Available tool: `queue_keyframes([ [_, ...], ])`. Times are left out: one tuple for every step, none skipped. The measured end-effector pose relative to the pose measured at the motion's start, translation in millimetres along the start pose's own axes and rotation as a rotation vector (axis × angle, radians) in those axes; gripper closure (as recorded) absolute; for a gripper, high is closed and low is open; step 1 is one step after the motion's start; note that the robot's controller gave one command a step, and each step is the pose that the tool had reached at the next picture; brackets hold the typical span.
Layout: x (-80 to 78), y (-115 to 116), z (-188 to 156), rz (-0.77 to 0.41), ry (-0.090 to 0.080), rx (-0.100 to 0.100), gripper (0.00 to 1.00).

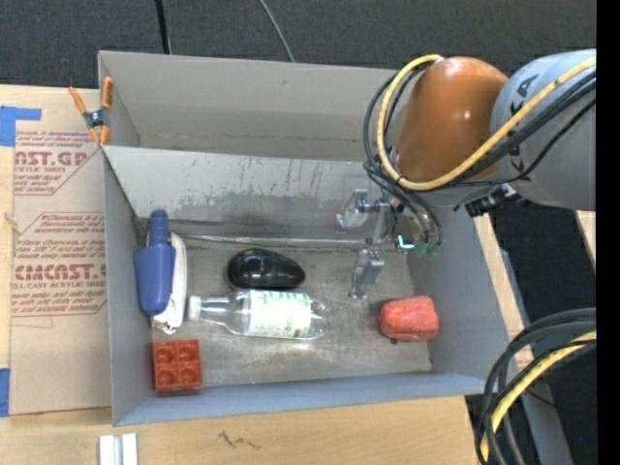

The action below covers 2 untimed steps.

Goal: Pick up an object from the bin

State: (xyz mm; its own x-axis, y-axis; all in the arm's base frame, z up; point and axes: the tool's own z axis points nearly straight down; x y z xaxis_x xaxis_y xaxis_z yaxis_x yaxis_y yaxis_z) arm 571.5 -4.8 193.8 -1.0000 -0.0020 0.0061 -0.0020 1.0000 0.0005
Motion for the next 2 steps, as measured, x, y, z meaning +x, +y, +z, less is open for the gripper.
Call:
queue_keyframes([
  [-1.7,-0.1,-4.5,0.000,-0.008,0.000,0.00],
  [-4.1,29.2,45.2,-0.002,-0.015,0.000,0.00],
])
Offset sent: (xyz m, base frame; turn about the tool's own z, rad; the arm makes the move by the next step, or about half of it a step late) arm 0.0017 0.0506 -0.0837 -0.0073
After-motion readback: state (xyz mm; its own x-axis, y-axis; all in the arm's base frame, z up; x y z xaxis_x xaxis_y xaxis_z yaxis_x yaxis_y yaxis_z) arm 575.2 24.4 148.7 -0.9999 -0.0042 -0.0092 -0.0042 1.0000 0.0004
